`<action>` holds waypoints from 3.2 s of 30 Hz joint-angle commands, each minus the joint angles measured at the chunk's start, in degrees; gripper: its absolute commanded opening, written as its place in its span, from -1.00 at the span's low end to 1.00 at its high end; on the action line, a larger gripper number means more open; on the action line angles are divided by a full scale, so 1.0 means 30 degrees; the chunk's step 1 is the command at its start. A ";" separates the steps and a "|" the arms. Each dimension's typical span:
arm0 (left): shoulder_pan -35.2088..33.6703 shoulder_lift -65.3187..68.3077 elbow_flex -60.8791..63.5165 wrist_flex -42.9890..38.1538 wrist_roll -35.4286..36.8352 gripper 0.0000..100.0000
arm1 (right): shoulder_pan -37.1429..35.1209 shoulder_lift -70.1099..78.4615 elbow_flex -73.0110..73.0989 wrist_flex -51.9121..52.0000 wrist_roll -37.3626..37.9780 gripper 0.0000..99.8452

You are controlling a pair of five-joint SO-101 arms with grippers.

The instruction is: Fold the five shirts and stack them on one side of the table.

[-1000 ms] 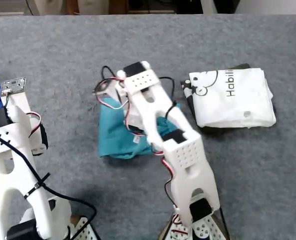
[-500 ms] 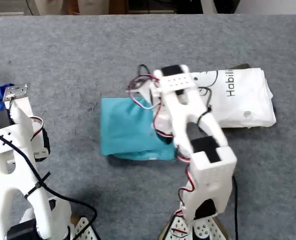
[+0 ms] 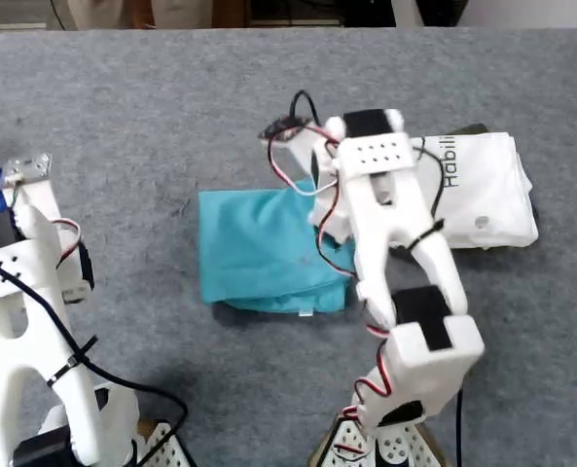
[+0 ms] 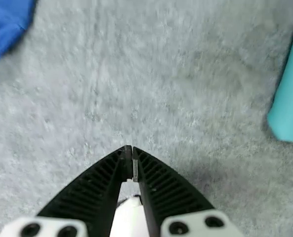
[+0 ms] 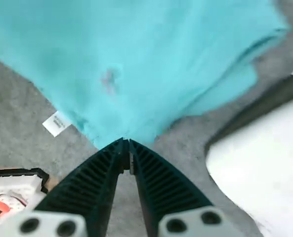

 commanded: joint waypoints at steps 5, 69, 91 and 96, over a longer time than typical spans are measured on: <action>0.4366 0.0190 -0.2813 -0.3516 0.2462 -0.96 | -0.0484 -0.0864 -0.1128 0.0088 -0.1143 -1.00; 1.1106 2.3341 -1.5150 -0.8938 0.7238 -0.96 | 0.3355 1.6454 -1.9560 0.1143 -0.3370 -1.00; 0.1377 1.0007 -1.3978 -0.0586 0.7238 -0.96 | -0.7634 -0.1773 -0.8659 0.0879 -0.3282 -1.00; -0.4777 0.5846 -1.1458 -0.0410 0.6945 -0.96 | -1.2879 -0.1451 -0.9099 -0.0703 -0.3253 -1.00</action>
